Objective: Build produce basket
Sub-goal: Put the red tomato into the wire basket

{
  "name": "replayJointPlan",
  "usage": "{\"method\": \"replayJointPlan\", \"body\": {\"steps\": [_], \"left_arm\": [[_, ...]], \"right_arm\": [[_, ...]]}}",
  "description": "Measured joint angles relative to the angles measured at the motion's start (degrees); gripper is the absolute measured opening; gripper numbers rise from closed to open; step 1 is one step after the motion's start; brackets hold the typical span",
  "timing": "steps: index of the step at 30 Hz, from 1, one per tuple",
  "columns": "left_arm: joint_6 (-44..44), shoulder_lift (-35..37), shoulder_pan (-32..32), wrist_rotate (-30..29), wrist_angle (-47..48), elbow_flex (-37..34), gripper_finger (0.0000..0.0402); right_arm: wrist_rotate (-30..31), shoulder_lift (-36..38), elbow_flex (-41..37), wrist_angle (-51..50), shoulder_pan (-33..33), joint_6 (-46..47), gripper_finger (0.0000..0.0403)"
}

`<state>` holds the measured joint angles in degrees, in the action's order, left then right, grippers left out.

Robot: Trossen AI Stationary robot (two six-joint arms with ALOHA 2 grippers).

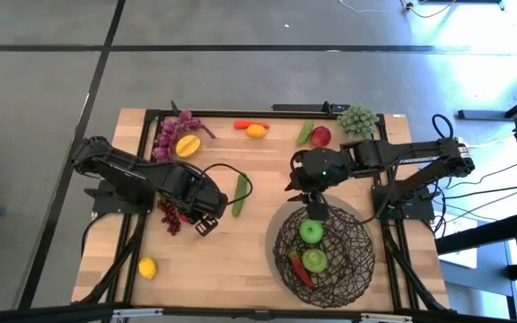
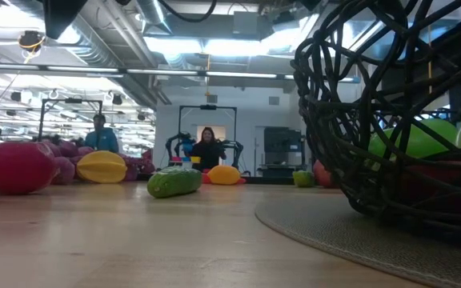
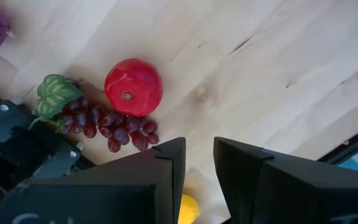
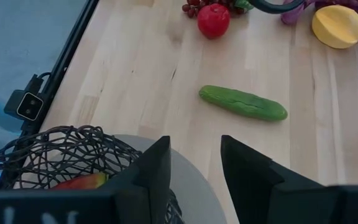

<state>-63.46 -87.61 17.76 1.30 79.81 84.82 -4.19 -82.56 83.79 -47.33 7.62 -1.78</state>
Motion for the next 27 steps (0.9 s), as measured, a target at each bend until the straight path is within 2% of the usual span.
{"method": "replayJointPlan", "body": {"steps": [7, 15, 21, 27], "left_arm": [[-2.69, 0.0, 0.33, 0.42, 0.29, 0.0, 0.0073], [-0.78, 0.0, 0.19, 0.02, 1.23, 0.0, 0.0086], [-2.11, 0.0, 0.19, -0.64, 2.05, 0.0, 0.0143], [-1.94, 0.0, 0.15, -4.17, 1.93, 0.0, 0.0225]], "right_arm": [[0.02, 0.0, 0.0, -0.02, 0.0, 0.01, 0.0136], [0.02, 0.02, 0.0, -0.04, 0.0, -0.02, 0.0136], [0.02, 0.02, 0.0, -0.04, 0.0, -0.01, 0.0136], [0.04, 0.02, 0.0, -0.04, 0.0, 0.04, 0.0136]]}}
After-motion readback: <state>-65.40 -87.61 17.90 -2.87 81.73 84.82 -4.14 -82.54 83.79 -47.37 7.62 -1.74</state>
